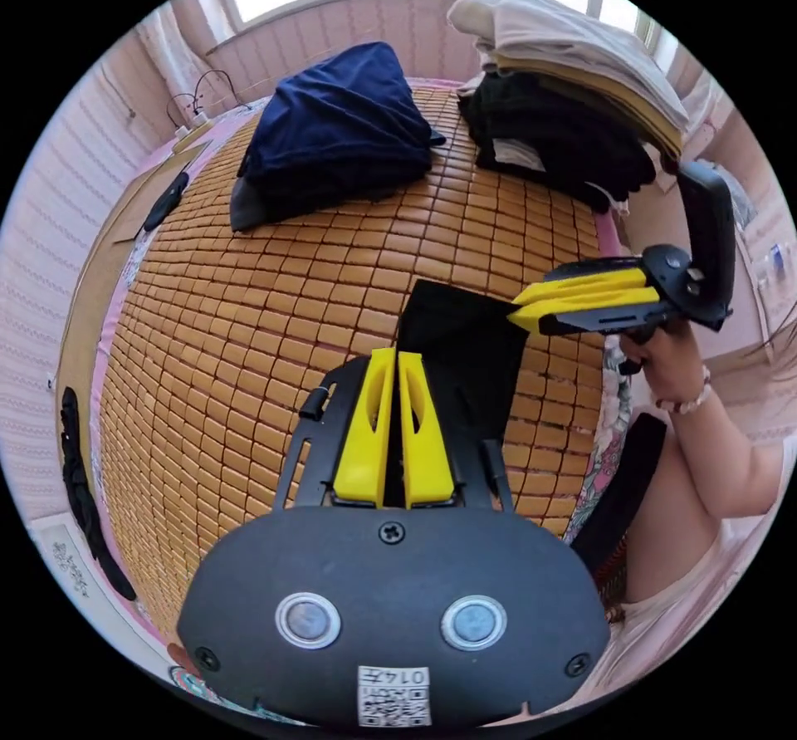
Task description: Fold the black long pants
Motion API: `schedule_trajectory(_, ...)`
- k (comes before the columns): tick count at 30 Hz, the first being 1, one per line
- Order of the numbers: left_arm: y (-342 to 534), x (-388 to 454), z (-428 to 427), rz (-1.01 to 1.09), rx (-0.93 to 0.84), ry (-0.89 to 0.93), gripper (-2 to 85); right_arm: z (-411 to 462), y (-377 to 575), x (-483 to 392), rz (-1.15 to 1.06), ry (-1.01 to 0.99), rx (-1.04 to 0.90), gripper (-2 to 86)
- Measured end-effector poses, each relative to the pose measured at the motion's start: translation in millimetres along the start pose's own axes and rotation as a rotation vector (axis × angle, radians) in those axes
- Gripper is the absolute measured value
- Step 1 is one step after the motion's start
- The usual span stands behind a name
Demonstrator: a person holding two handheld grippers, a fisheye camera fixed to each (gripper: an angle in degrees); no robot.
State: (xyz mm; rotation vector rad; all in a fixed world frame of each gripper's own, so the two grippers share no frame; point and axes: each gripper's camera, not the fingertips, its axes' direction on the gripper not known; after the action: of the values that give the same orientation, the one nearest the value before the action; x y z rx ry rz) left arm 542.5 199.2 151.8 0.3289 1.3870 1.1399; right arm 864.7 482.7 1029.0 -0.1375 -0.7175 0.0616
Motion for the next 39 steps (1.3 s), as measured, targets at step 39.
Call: schedule_trajectory(39,651.5,130.4,-270.2,-0.927,0.149,-0.067,8.5,-69.7,98.9,-145.9,0.079,0.216,-0.300,9.4)
